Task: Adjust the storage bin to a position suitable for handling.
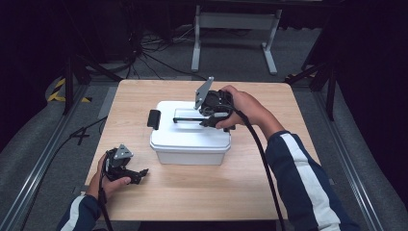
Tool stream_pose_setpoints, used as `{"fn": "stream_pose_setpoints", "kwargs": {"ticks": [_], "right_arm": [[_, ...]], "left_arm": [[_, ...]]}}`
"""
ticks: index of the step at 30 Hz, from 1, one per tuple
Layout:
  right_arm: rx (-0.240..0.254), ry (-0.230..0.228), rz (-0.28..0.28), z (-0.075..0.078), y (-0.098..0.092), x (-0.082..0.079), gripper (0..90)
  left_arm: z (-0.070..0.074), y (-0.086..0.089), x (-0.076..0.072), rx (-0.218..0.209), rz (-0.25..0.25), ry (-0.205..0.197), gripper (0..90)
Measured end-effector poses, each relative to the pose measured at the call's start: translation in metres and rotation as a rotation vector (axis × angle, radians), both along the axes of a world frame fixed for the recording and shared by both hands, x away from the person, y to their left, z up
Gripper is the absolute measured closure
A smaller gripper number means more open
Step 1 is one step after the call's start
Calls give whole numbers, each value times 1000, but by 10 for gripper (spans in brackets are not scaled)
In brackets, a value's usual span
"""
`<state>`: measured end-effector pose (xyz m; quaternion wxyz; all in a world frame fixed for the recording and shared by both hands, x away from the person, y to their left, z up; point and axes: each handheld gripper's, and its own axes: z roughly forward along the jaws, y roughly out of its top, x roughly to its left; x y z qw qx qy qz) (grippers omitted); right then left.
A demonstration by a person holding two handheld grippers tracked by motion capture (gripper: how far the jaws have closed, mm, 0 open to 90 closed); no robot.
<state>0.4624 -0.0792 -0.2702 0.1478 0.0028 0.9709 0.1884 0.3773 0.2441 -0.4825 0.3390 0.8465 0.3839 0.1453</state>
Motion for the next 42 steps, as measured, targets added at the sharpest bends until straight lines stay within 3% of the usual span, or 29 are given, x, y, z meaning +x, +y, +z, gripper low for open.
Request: {"fn": "stream_pose_setpoints", "kwargs": {"ticks": [7,11,26,42], "right_arm": [[-54,-21,35,-9,18,3,753],[-33,-37,50,-9,22,5,836],[-17,-59,77,-2,22,3,842],[26,-87,78,20,8,-2,843]], "left_arm": [[0,0,0,4,-1,-7,2],[0,0,-1,7,6,-4,5],[1,0,-1,10,10,-7,6],[1,0,-1,13,10,-9,6]]}}
